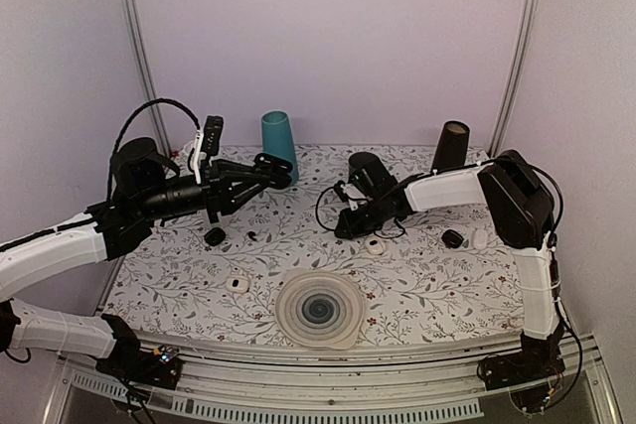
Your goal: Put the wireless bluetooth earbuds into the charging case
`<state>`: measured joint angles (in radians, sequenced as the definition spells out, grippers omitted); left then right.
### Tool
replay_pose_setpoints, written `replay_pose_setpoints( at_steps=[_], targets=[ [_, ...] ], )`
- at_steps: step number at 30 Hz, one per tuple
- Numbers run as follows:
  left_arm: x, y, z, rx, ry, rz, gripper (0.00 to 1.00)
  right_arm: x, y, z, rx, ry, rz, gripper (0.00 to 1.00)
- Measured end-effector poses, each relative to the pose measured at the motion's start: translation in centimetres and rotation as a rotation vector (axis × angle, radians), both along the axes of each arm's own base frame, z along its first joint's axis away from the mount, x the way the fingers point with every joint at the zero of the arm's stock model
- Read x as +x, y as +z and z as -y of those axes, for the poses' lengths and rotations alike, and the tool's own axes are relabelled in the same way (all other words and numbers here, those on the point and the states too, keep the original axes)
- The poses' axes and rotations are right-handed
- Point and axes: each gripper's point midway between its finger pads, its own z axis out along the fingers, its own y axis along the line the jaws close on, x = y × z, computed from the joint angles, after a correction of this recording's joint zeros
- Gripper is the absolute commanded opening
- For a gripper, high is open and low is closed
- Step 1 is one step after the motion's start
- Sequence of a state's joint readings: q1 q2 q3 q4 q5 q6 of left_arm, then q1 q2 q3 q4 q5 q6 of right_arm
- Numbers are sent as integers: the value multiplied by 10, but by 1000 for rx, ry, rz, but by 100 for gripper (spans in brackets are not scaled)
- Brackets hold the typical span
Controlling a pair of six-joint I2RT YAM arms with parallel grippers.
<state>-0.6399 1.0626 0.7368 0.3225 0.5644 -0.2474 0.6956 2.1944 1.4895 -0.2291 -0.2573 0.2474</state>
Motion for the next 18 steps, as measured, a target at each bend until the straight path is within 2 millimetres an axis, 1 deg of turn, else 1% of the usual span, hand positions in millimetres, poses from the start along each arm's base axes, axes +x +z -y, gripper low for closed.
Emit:
replay_pose_setpoints(
  at_steps=[6,10,14,18],
  targets=[
    [0,0,0,0,0,0,0,2,2,-1,4,-2,3,16],
    [0,0,0,0,0,0,0,2,2,0,6,-4,0,12],
    [0,0,0,0,0,0,0,1,3,-1,10,-3,-3,5],
    [0,0,0,0,0,0,0,2,4,-2,15,-2,-1,4]
  ],
)
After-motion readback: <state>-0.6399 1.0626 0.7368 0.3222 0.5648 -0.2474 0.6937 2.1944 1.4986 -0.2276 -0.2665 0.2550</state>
